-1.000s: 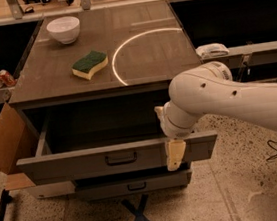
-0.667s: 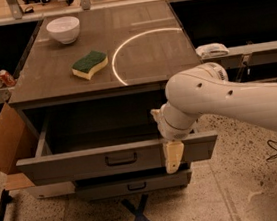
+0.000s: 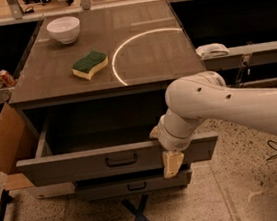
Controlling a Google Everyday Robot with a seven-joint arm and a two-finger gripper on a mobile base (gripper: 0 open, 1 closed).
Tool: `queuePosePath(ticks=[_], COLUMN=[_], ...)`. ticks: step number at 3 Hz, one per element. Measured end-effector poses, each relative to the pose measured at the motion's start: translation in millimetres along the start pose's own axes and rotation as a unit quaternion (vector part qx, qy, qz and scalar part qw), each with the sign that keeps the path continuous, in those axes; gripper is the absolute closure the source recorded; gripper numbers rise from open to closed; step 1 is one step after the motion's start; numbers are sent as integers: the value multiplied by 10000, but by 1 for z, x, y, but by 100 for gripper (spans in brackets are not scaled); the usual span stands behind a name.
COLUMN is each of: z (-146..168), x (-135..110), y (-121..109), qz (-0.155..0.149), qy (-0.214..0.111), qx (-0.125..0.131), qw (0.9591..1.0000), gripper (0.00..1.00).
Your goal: Open top drawer
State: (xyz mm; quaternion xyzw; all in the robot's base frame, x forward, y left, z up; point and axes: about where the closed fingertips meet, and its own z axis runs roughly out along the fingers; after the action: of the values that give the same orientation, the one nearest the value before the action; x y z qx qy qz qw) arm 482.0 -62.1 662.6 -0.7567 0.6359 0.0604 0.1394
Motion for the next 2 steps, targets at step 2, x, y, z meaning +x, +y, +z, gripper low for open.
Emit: queuePosePath(ticks=[2], z=[-8], x=[0], y=[27], qz=[-28], qy=[61], qx=[-110], qw=[9999], gripper=[73])
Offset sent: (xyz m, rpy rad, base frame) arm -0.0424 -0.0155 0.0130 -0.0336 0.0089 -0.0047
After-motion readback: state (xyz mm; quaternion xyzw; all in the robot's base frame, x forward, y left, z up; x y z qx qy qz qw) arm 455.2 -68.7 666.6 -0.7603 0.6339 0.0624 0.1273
